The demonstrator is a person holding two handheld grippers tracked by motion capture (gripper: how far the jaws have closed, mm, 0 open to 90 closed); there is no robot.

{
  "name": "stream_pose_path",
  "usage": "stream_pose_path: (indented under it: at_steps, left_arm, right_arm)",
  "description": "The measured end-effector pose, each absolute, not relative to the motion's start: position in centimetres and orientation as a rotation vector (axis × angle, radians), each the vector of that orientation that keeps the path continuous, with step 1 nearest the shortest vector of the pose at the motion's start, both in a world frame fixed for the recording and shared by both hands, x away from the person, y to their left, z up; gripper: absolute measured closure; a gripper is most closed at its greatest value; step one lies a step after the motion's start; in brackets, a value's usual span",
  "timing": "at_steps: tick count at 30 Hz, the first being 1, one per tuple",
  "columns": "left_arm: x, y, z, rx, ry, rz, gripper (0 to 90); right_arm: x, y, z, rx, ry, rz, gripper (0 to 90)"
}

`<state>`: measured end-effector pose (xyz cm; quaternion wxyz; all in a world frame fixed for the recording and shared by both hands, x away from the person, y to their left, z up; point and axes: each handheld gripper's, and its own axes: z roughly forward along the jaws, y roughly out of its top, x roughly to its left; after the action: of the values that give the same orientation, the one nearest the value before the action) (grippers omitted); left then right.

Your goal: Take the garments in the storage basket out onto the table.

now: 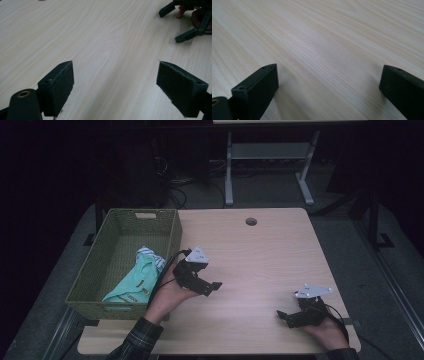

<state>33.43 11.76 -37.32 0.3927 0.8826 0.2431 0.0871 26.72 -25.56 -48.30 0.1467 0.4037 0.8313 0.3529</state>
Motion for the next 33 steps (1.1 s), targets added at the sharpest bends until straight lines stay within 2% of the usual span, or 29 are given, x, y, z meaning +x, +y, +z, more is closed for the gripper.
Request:
stream_pose_path:
  at_steps: [33]
  left_arm:
    - [33.8, 15.2, -35.2, 2.205, 0.645, 0.257, 13.9]
  right_arm:
    - [26.7, -25.6, -48.3, 1.154, 2.396, 1.011, 2.0]
